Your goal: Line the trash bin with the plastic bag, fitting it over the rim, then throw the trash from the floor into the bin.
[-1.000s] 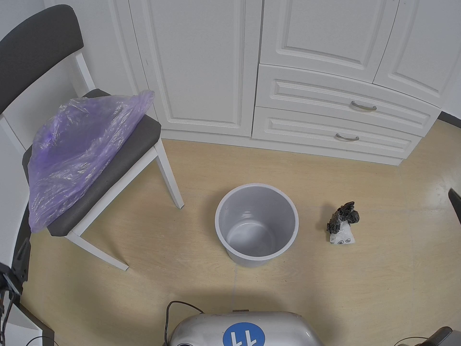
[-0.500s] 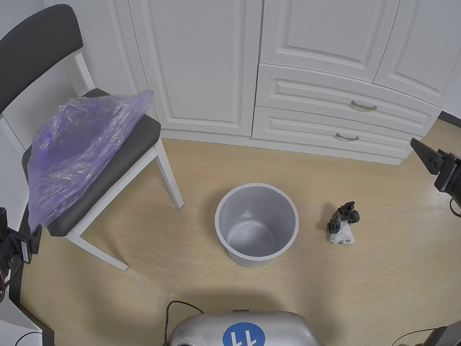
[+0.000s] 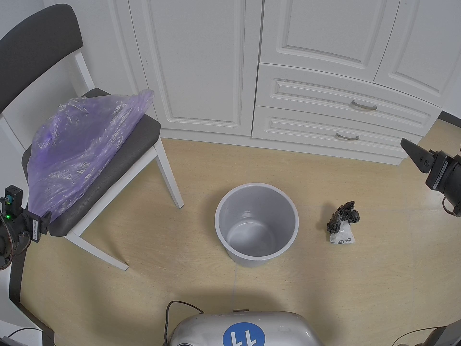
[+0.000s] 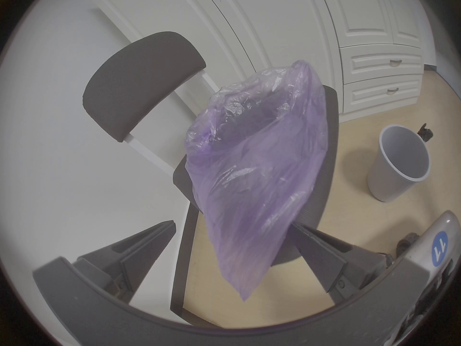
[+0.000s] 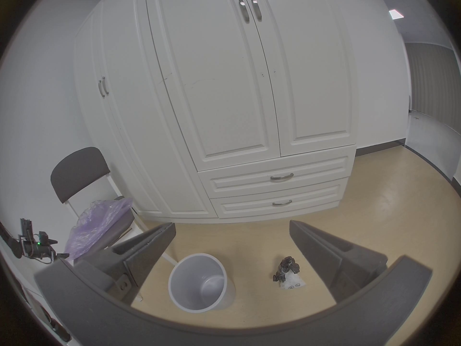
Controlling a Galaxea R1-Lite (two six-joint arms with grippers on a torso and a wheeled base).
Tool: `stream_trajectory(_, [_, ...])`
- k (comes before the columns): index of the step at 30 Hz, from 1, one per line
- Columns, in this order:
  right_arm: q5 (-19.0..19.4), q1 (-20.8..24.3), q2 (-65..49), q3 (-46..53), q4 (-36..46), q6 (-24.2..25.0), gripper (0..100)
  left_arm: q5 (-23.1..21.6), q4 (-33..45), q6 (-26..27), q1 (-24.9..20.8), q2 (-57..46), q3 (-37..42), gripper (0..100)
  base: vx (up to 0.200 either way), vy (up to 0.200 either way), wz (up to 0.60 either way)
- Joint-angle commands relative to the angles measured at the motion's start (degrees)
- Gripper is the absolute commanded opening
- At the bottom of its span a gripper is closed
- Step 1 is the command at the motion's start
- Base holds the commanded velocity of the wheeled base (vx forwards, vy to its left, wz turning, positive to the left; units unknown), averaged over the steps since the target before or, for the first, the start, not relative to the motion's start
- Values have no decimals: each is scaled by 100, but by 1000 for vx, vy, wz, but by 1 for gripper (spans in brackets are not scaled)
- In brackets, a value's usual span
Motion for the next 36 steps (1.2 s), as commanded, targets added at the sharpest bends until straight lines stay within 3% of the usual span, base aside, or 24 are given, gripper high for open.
stream_trajectory(1, [1,-5,-47,-3,-1,10,100,10,-194,-1,54,445,-2,100,0,0,0])
stream_trajectory(17, [1,-5,-74,-47,-10,36,100,133,-440,-10,318,788,-46,100,0,0,0])
stream_trajectory(23, [1,-5,-83,-109,-19,142,100,212,-1583,-62,696,1157,68,100,0,0,0])
stream_trajectory(29, [28,-5,-100,-135,-28,247,100,212,-2971,-282,1065,1087,701,100,0,0,0])
stream_trajectory(33, [45,4,-100,-117,-212,247,100,212,-3929,-598,1135,1174,1176,100,0,0,0])
stream_trajectory(36, [98,31,-100,-74,-397,247,100,212,-4237,-774,1118,1324,1395,100,0,0,0])
